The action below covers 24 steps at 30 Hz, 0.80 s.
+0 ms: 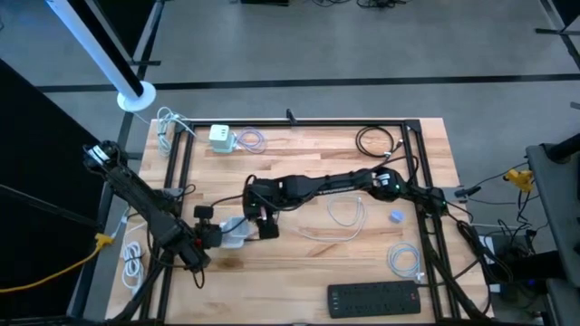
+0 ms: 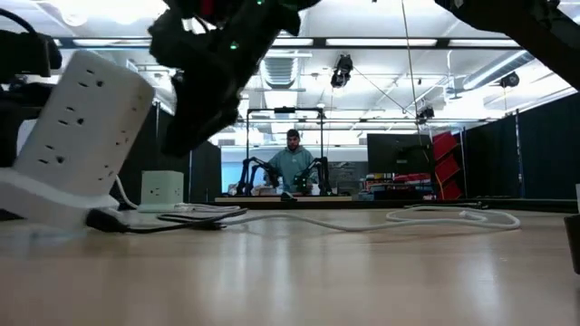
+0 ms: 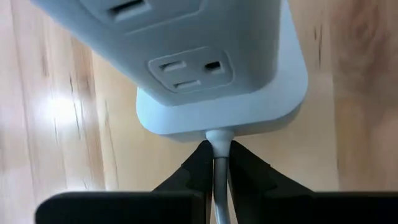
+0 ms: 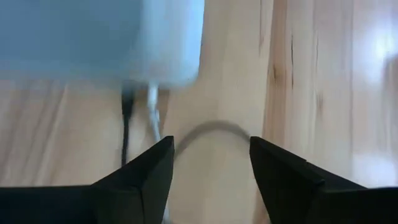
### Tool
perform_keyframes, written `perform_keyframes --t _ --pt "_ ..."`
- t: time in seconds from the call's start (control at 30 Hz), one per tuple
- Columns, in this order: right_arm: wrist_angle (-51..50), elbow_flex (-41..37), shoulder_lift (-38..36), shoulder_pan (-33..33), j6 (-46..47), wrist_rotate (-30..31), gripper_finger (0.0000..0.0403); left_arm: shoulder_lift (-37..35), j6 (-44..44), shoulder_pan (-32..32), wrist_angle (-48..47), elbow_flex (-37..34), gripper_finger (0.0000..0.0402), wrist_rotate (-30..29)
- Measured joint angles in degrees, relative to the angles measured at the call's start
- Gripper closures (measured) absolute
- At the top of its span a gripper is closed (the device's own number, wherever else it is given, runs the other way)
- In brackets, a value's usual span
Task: Insert USB
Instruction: Insert the bottom black charger cable into the white outlet extension
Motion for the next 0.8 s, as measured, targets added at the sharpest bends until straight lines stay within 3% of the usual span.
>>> perform_keyframes --t 0.37,0.63,0.8 --pt "4.83 -2.86 -0.06 1.82 4.96 -0.36 0.0233 0.21 -11.46 -1.61 15.93 -9.09 0.0362 7.84" --pt "7.11 -3.65 0.73 1.93 2.70 0.36 0.0218 -0.37 -16.52 -1.75 15.04 -8.59 0.0266 10.23" --pt "10.96 -3.80 4.33 2.02 2.80 1.31 0.0235 -1.02 -17.48 -1.76 13.88 -4.31 0.0210 12.83"
